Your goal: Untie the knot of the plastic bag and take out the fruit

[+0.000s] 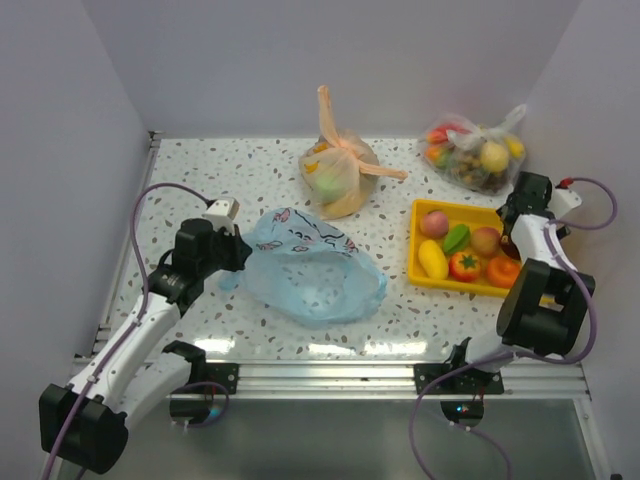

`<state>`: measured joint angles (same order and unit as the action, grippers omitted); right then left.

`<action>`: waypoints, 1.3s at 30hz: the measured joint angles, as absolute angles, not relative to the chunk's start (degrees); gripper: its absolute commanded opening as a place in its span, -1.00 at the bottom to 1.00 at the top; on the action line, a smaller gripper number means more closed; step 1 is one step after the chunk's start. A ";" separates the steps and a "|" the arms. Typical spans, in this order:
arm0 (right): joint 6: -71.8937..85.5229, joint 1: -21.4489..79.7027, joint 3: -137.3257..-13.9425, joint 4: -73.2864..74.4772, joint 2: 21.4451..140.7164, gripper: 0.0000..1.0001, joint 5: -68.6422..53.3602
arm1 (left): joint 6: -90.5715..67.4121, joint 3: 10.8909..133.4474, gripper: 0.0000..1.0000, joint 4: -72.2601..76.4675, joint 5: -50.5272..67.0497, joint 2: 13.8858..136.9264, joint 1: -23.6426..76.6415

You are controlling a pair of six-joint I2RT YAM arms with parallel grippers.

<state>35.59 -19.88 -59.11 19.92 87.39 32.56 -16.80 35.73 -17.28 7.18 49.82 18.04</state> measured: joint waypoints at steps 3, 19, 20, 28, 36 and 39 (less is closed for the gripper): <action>35.44 -19.88 -59.75 19.94 85.93 0.97 28.91 | -16.78 35.73 -1.00 -17.26 7.18 49.12 18.04; 30.57 -16.56 -64.71 25.87 57.95 0.98 0.14 | -17.56 35.73 -1.00 -18.28 5.72 45.93 18.02; 29.43 -14.81 -65.56 26.70 56.25 0.97 -0.10 | -18.39 35.73 -1.00 -18.74 5.48 45.01 18.02; 18.46 1.45 -69.65 32.01 43.33 0.97 2.66 | -25.08 36.77 -1.00 -29.12 -1.45 34.35 18.00; 14.06 8.45 -66.35 34.79 30.81 0.98 5.50 | -30.70 42.78 -0.77 -38.83 -5.63 26.28 18.00; 13.56 9.72 -64.23 36.27 27.59 0.97 6.17 | -32.25 43.05 -0.63 -41.80 -5.69 24.80 18.00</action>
